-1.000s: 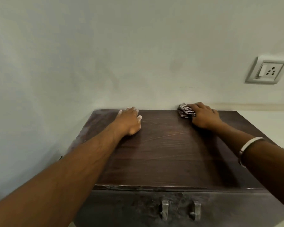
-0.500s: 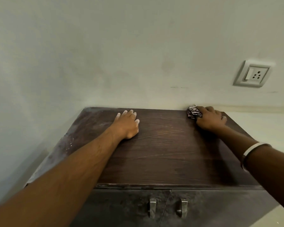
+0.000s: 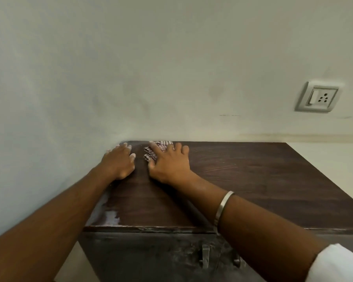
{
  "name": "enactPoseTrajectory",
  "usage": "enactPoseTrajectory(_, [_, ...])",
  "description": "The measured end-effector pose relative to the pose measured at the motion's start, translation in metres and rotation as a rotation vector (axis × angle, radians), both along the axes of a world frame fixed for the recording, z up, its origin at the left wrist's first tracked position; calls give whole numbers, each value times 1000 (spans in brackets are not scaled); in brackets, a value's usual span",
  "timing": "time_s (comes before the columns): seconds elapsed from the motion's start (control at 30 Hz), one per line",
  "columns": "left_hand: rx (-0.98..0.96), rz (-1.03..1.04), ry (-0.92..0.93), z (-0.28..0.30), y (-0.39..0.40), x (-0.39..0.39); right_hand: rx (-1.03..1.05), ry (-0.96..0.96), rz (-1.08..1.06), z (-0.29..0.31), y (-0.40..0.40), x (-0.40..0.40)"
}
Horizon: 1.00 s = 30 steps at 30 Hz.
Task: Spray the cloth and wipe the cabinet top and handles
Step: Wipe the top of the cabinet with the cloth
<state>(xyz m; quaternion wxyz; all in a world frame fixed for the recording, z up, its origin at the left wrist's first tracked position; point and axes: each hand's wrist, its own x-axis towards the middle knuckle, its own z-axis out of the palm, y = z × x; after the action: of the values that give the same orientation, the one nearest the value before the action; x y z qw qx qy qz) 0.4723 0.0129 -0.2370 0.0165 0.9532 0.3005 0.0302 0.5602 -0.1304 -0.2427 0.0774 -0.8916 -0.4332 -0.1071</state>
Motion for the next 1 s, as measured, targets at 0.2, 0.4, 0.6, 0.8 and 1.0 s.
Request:
enactPoseTrajectory(0.2, [-27, 2, -30, 4, -3, -3, 27, 2, 129, -7, 2, 8])
enactPoseTrajectory(0.4, [-35, -62, -4, 9, -32, 18, 66, 188, 89, -10, -27, 47])
enactPoseTrajectory(0.6, [-66, -149, 6, 8, -77, 48, 45, 206, -93, -5, -120, 113])
enactPoseTrajectory(0.8, [-99, -217, -5, 3, -119, 77, 47, 227, -325, -4, -221, 169])
enactPoseTrajectory(1.0, [-114, -248, -2, 2, -137, 87, 63, 233, -438, -6, -267, 188])
